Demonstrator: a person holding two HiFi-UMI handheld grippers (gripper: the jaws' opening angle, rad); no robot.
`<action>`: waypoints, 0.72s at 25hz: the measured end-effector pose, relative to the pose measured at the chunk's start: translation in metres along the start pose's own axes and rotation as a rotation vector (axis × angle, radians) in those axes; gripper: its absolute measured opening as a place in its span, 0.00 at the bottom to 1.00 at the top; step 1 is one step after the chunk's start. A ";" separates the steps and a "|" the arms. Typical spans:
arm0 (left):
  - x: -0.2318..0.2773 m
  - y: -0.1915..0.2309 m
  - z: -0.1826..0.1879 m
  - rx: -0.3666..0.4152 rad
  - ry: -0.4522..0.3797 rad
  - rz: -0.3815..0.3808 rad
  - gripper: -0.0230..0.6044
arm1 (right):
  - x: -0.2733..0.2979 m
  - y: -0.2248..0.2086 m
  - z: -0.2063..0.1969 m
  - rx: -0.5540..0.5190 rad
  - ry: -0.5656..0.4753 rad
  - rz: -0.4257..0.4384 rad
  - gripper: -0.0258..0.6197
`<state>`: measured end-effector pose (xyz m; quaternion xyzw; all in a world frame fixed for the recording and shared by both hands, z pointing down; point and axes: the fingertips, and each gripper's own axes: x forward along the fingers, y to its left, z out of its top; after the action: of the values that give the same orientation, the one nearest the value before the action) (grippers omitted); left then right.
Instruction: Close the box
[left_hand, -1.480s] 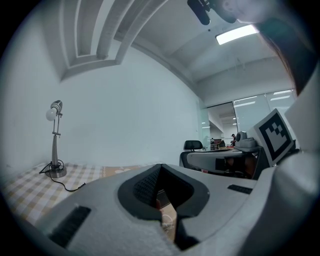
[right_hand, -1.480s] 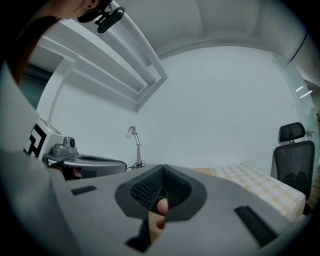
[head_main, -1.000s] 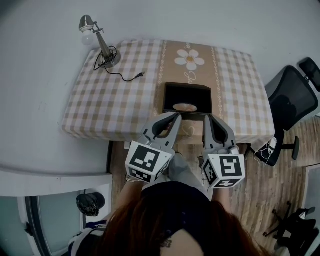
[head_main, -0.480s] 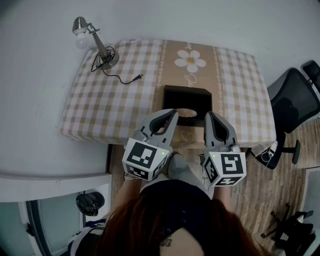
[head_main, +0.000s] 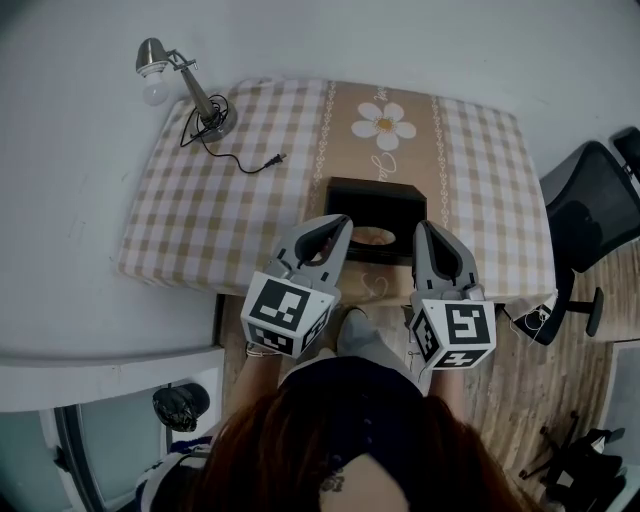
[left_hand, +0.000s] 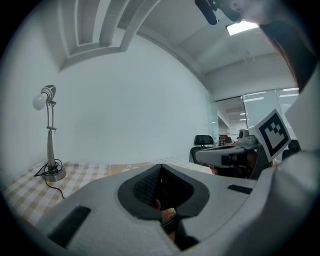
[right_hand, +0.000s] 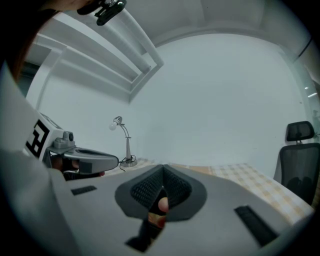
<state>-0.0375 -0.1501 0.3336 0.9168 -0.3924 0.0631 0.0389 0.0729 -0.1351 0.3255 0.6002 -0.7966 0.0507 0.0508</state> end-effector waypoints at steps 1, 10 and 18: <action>0.002 0.003 -0.001 -0.002 0.004 0.003 0.07 | 0.003 -0.001 0.000 -0.001 0.003 0.000 0.07; 0.017 0.023 -0.007 -0.006 0.039 0.027 0.07 | 0.021 -0.016 -0.003 -0.002 0.013 -0.002 0.07; 0.028 0.044 -0.014 -0.017 0.065 0.058 0.07 | 0.036 -0.035 -0.009 -0.019 0.032 -0.024 0.07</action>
<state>-0.0513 -0.1991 0.3526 0.9021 -0.4180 0.0905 0.0572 0.0973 -0.1777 0.3404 0.6084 -0.7889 0.0521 0.0697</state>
